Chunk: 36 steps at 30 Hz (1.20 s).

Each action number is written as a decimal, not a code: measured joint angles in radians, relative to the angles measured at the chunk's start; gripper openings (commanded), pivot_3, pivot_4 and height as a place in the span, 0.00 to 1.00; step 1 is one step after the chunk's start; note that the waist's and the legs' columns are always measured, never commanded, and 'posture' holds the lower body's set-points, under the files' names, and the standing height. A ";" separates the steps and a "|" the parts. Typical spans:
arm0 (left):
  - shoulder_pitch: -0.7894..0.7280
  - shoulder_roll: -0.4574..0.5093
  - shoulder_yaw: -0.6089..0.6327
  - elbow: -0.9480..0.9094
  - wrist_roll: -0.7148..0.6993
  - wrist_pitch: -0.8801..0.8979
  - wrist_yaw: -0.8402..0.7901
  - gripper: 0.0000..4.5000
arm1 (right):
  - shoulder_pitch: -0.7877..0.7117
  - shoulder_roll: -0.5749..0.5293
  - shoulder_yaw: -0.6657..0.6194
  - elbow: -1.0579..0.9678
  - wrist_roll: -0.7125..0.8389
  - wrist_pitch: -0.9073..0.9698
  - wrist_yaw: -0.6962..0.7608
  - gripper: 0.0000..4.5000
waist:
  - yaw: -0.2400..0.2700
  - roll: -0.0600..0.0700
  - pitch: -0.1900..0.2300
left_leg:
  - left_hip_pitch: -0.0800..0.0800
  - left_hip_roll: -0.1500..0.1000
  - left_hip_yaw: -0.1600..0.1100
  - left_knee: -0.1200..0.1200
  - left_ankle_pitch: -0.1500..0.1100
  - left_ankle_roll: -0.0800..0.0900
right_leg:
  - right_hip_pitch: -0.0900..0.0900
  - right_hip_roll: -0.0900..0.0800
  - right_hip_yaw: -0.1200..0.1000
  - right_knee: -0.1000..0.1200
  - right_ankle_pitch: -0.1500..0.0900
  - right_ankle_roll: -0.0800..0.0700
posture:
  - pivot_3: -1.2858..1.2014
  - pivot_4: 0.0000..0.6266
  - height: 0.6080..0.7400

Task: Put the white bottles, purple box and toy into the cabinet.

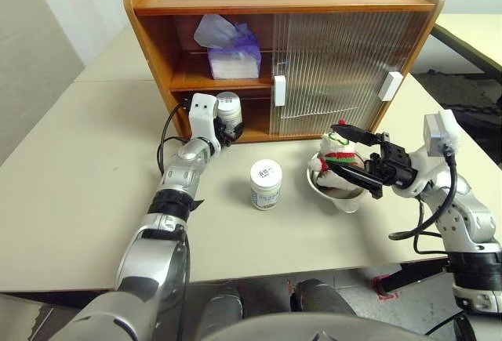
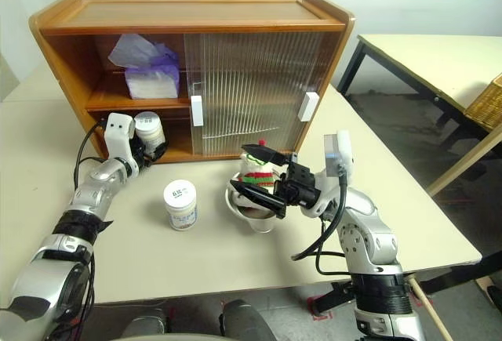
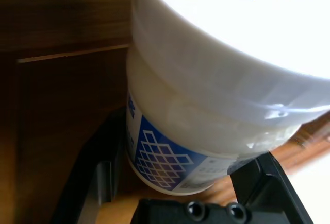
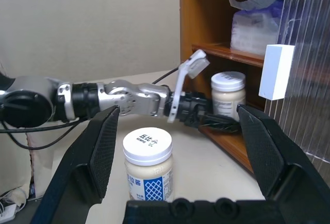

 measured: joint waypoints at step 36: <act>0.133 0.025 0.053 -0.177 -0.012 -0.002 0.006 1.00 | -0.012 0.013 0.005 0.009 -0.003 -0.021 0.014 1.00 | -0.017 -0.001 0.001 | 0.001 -0.002 0.000 0.001 0.001 0.002 | 0.002 0.000 0.000 0.000 -0.002 0.005 | 0.44 0.00 1.00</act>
